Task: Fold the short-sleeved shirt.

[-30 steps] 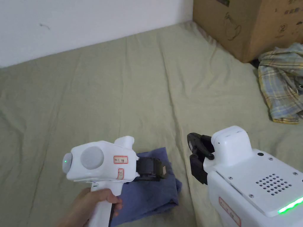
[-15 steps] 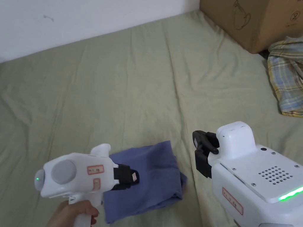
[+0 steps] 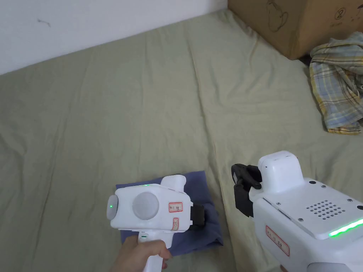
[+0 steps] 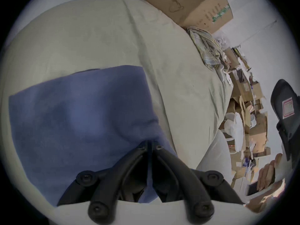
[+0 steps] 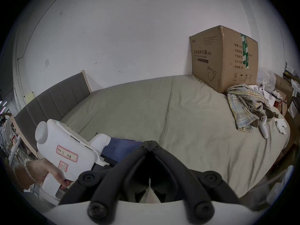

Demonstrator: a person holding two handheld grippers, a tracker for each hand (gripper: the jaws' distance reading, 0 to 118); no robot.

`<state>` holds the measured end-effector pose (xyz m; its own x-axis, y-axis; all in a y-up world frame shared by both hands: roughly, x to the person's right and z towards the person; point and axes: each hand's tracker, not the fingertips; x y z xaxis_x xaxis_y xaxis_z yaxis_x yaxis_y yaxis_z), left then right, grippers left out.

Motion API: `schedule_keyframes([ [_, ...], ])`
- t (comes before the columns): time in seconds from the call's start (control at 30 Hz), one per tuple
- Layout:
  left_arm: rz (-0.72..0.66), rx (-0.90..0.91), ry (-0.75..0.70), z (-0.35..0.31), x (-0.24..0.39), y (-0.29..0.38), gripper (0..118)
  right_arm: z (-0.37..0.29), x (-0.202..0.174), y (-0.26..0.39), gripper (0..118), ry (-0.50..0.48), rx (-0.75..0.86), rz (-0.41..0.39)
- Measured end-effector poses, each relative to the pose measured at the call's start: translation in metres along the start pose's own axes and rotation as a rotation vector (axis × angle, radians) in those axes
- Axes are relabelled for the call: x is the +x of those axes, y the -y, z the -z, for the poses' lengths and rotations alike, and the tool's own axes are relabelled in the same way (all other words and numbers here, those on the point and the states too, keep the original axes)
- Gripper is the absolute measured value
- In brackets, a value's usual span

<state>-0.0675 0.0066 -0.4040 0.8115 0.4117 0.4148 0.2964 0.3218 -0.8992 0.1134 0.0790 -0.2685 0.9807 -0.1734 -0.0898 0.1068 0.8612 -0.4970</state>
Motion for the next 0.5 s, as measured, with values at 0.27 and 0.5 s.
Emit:
schedule_keyframes([
  [0.27, -0.006, 0.019, 0.054, -0.006, 0.006, 0.012, 5, -0.003, -0.004, -0.004, 0, 0.001, -0.011, 0.000],
  [0.5, -0.044, 0.091, 0.207, -0.035, -0.029, 0.027, 5, -0.010, -0.022, -0.014, 0, -0.016, -0.025, -0.045],
])
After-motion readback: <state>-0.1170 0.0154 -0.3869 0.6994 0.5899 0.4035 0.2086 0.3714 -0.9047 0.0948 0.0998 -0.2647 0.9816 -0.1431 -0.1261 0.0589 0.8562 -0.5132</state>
